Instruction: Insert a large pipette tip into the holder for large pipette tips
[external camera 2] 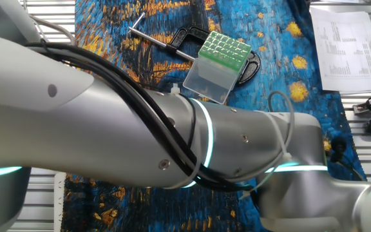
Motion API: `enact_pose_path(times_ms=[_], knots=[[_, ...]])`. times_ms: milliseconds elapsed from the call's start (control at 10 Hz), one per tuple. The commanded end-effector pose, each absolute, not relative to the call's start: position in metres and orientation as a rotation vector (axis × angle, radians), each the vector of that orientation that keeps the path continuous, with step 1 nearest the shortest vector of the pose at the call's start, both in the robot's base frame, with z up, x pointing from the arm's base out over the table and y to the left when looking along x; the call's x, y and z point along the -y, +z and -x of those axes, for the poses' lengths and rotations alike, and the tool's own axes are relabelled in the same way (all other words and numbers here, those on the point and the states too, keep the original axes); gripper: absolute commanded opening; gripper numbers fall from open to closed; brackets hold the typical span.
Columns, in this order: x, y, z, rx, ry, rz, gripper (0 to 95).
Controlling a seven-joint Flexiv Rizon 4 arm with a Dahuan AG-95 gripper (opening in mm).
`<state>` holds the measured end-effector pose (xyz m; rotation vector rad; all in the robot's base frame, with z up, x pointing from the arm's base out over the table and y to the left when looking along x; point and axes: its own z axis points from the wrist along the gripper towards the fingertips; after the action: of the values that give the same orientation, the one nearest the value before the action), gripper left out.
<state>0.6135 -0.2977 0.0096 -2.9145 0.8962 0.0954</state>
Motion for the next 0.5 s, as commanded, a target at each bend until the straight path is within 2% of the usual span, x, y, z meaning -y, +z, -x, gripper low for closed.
enact_pose_path(times_ms=[100, 500], knots=[[0.2977, 0.0091, -0.6133, -0.896, 0.091, 2.915, 0.0], [0.2976, 0.0106, -0.6136, -0.938, 0.093, 2.905, 0.0]])
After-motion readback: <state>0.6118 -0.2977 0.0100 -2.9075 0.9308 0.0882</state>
